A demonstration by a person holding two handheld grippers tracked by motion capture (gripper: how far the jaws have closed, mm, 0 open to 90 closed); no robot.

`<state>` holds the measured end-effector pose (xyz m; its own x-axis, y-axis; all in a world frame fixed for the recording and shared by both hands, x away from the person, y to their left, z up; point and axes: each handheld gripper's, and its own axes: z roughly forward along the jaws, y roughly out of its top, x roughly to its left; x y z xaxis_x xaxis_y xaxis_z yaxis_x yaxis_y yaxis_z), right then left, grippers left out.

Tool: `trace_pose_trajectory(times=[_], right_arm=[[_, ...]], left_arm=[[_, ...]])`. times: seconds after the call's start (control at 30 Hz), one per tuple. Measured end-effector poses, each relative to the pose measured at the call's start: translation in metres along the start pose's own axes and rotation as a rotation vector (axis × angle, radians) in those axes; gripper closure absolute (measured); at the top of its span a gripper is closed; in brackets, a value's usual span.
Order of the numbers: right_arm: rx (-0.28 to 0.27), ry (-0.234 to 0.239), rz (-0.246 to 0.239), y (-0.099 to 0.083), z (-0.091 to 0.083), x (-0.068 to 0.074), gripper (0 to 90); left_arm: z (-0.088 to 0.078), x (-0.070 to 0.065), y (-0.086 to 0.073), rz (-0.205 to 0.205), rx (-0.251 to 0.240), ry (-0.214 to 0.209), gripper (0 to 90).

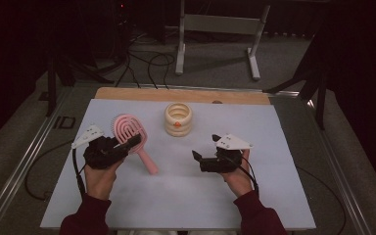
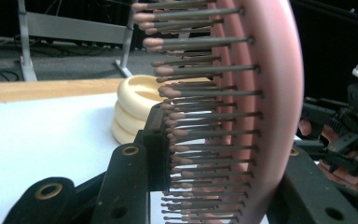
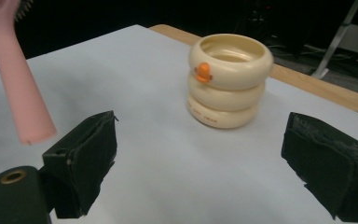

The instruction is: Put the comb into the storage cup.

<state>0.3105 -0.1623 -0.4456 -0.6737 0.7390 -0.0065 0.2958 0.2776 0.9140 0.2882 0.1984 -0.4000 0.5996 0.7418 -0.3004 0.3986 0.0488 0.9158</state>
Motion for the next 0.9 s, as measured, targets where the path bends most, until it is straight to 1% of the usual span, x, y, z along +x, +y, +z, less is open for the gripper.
trace_pose_trajectory(times=[0.2, 0.23, 0.27, 0.33, 0.37, 0.43, 0.47, 0.6, 0.7, 0.73, 0.77, 0.9], right_arm=[[-0.016, -0.025, 0.025, -0.010, -0.008, -0.011, 10.3], [-0.034, -0.031, 0.019, -0.012, -0.010, -0.012, 10.3], [-0.039, -0.039, 0.016, -0.014, -0.013, -0.013, 10.4], [-0.049, -0.041, 0.018, -0.018, -0.018, -0.015, 10.4], [-0.049, -0.043, 0.021, -0.020, -0.021, -0.016, 10.3], [-0.062, -0.052, 0.020, -0.023, -0.026, -0.018, 10.4], [-0.068, -0.057, 0.028, -0.026, -0.029, -0.019, 10.3], [-0.090, -0.084, 0.018, -0.035, -0.041, -0.025, 10.4], [-0.107, -0.090, 0.039, -0.042, -0.050, -0.032, 10.3], [-0.108, -0.099, 0.041, -0.044, -0.053, -0.035, 10.4], [-0.105, -0.105, 0.045, -0.046, -0.054, -0.037, 10.3], [-0.124, -0.127, 0.061, -0.052, -0.060, -0.042, 10.4]], left_arm=[[0.002, -0.001, 0.016, 0.012, -0.005, 0.017, 64.3], [0.003, -0.001, 0.019, 0.016, -0.004, 0.019, 64.3], [0.003, -0.001, 0.021, 0.018, -0.006, 0.022, 64.3], [0.005, -0.001, 0.027, 0.019, -0.008, 0.023, 64.3], [0.005, -0.001, 0.027, 0.019, -0.008, 0.023, 64.3], [0.007, -0.001, 0.034, 0.011, -0.017, 0.019, 64.3], [0.008, -0.001, 0.036, 0.013, -0.018, 0.021, 64.3], [0.012, 0.001, 0.045, 0.033, -0.007, 0.034, 64.3], [0.016, 0.002, 0.052, 0.033, -0.011, 0.034, 64.3], [0.016, 0.002, 0.052, 0.033, -0.011, 0.034, 64.3], [0.018, 0.002, 0.055, 0.036, -0.015, 0.035, 64.3], [0.021, 0.002, 0.060, 0.045, -0.016, 0.036, 64.3]])
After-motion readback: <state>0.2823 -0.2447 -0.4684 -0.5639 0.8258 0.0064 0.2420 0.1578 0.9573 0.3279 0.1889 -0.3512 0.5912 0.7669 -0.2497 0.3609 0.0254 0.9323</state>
